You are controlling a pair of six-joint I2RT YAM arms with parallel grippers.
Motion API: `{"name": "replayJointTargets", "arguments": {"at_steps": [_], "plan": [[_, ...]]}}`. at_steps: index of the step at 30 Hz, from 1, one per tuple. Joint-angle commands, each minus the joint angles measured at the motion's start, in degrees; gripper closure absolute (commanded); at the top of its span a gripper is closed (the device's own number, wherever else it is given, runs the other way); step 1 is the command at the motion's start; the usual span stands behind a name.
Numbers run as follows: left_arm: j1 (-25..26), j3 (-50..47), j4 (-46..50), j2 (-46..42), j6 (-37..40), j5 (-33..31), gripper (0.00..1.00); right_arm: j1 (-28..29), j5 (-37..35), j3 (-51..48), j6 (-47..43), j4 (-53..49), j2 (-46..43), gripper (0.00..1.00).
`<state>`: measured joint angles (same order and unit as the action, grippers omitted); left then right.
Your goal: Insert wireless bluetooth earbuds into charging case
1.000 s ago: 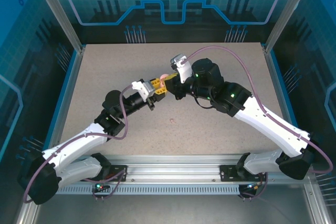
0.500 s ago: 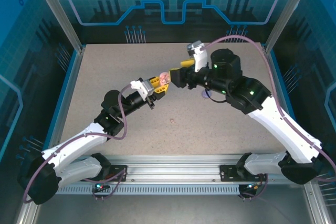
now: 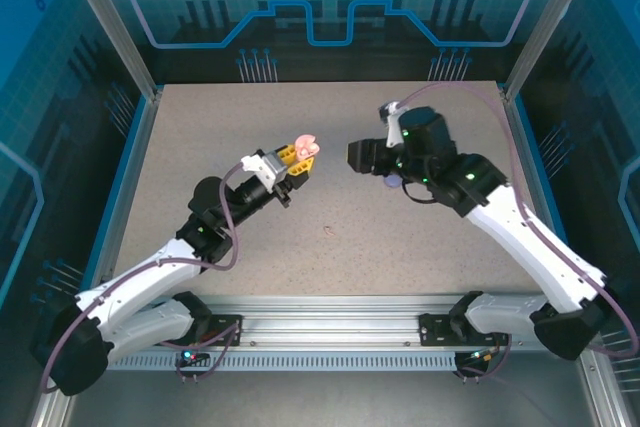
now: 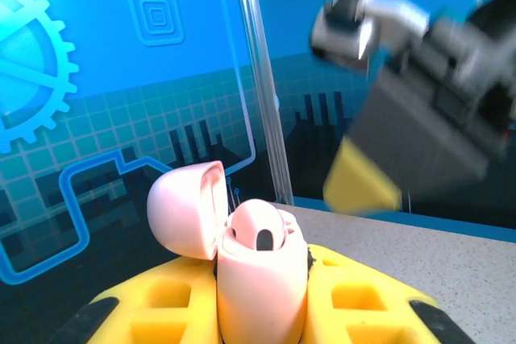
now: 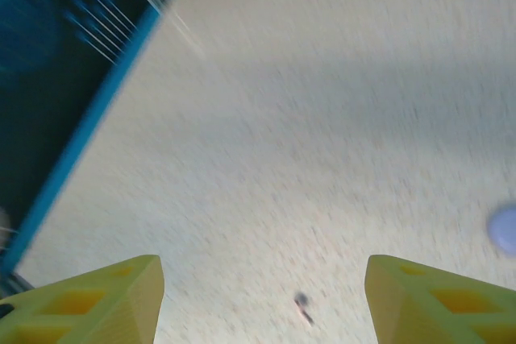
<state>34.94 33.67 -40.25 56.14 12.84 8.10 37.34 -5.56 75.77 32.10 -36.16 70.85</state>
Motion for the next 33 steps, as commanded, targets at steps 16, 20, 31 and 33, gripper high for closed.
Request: {"name": "replayJointTargets", "arguments": {"at_steps": [16,20,31,33], "plan": [[0.27,-4.75,-0.63,-7.6,-2.48,-5.45,1.0,4.26,4.77,-2.27,-5.72,-3.2,30.6,0.44],[0.23,-5.25,-0.18,-8.26,-2.7,-5.63,1.0,6.58,4.3,0.69,-7.05,-3.91,35.55,0.47],[0.28,-5.59,-0.34,-8.22,-2.22,-5.59,1.0,10.03,1.34,5.26,-8.36,-6.97,42.71,0.55],[0.26,-5.55,-0.53,-8.12,-2.12,-5.57,1.0,10.33,1.13,5.65,-8.31,-6.99,43.26,0.56]]}}
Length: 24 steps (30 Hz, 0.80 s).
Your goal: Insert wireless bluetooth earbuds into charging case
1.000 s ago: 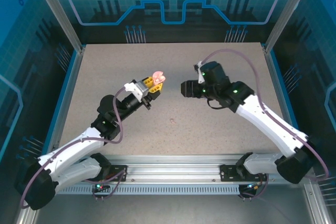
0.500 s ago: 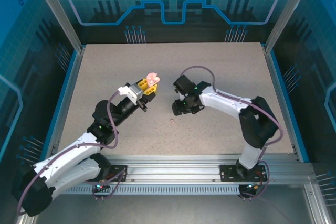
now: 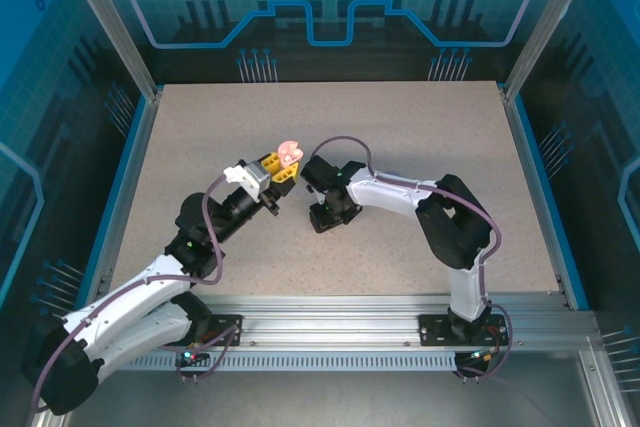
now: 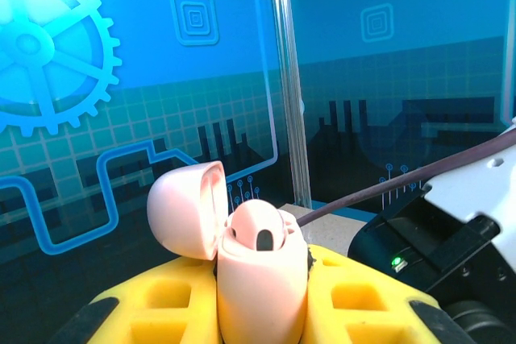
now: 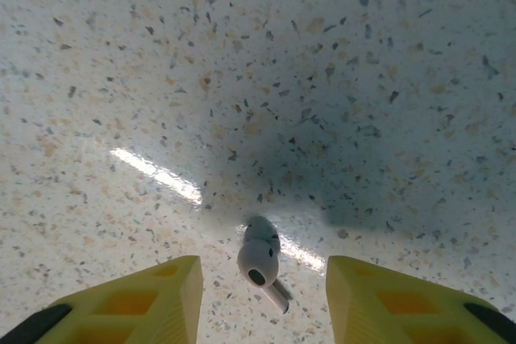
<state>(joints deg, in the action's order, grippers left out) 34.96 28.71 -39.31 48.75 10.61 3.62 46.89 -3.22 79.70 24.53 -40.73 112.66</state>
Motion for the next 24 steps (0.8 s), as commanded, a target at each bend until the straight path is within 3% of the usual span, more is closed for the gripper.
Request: {"name": "replayJointTargets", "arguments": {"at_steps": [1,24], "plan": [[0.2,-0.54,-1.56,-0.67,0.07,-1.07,1.0,0.99,-1.29,1.73,-0.8,-2.47,1.78,0.56],[0.24,0.01,-1.57,-0.51,-0.24,-0.78,1.0,1.61,-2.56,2.5,-0.88,-2.69,5.11,0.69]]}}
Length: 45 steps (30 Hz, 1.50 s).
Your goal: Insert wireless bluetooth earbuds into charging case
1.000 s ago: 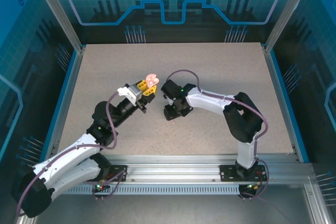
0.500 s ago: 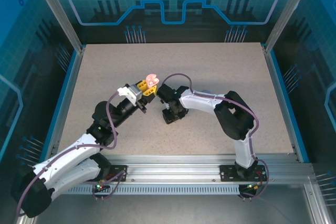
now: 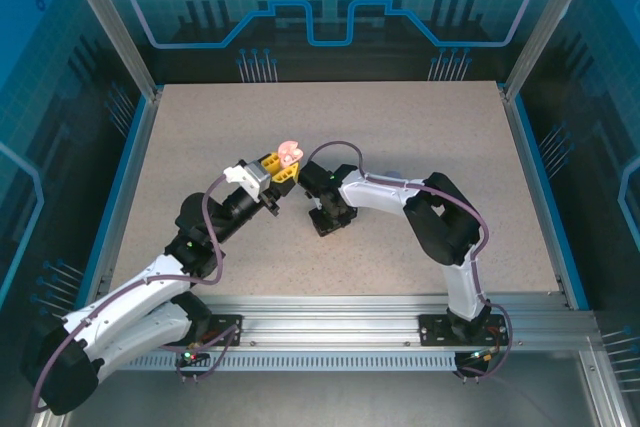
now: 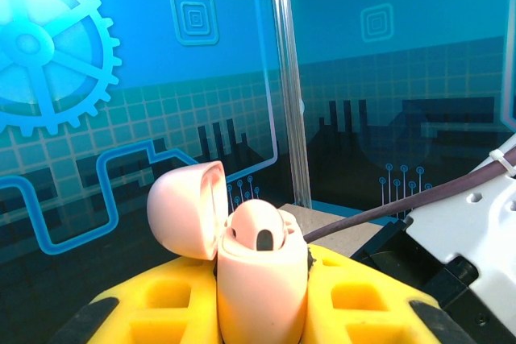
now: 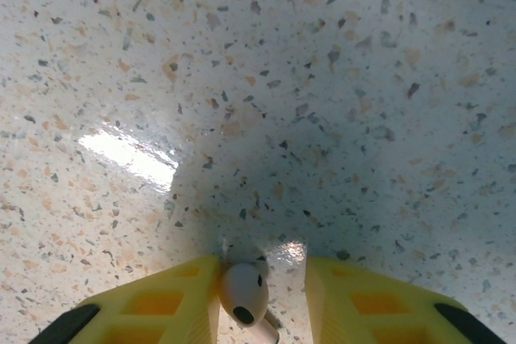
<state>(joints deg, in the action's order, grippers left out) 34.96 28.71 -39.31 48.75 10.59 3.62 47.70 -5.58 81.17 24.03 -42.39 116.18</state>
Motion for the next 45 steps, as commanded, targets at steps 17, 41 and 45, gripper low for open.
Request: {"name": "replayJointTargets", "arguments": {"at_steps": [17,41,45], "plan": [[0.2,0.2,-0.9,-0.49,-0.93,-0.39,1.0,0.57,0.14,0.12,0.74,-0.24,-2.43,0.9],[0.23,3.54,0.58,1.23,-2.35,8.69,1.0,-14.01,16.14,0.51,3.79,8.1,-39.96,0.9],[0.28,3.81,-0.82,1.78,-3.44,9.7,1.0,-14.91,20.53,3.25,4.08,10.5,-42.86,0.9]]}}
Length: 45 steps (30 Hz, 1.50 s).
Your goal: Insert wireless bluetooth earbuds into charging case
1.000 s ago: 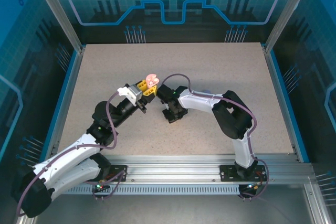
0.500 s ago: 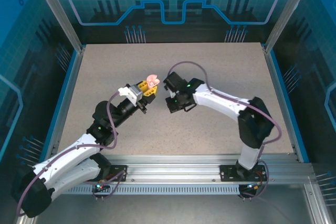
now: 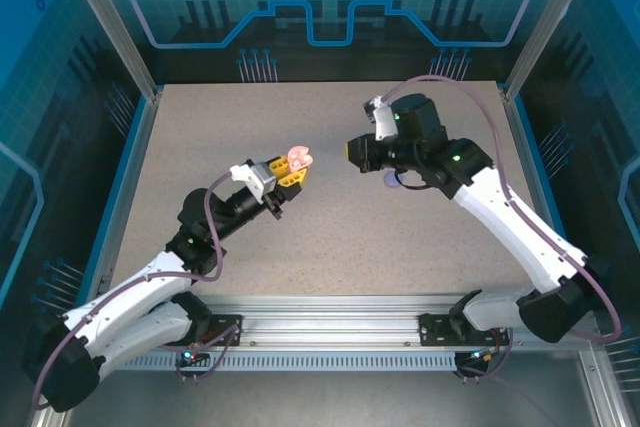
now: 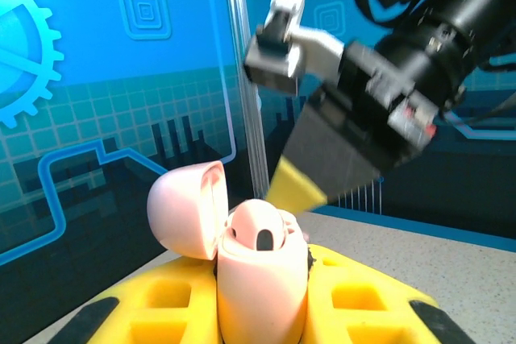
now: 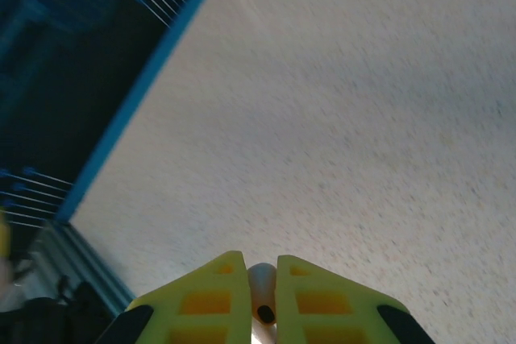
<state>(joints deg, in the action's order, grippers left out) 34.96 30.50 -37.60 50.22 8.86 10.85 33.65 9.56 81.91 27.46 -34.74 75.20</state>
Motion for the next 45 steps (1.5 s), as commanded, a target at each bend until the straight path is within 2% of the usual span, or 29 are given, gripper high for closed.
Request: {"name": "replayJointTargets", "arguments": {"at_steps": [1,13,23,31,45], "plan": [[0.2,2.16,-2.68,0.48,-2.04,2.78,1.0,-0.87,6.61,2.86,1.04,4.02,-2.47,0.89],[0.27,3.34,-5.27,2.23,-4.81,4.13,1.0,-0.12,17.09,-1.33,11.08,24.28,-5.89,0.88],[0.22,4.29,-7.78,2.88,-7.19,4.18,1.0,4.53,17.3,-9.19,7.46,36.51,-8.48,0.89],[0.28,5.07,-7.88,3.27,-7.89,4.68,1.0,5.46,15.31,-13.56,7.49,40.29,-9.12,0.89],[0.32,5.36,-7.98,3.73,-7.94,4.79,1.0,7.13,15.34,-12.56,7.87,41.16,-6.31,0.9]]}}
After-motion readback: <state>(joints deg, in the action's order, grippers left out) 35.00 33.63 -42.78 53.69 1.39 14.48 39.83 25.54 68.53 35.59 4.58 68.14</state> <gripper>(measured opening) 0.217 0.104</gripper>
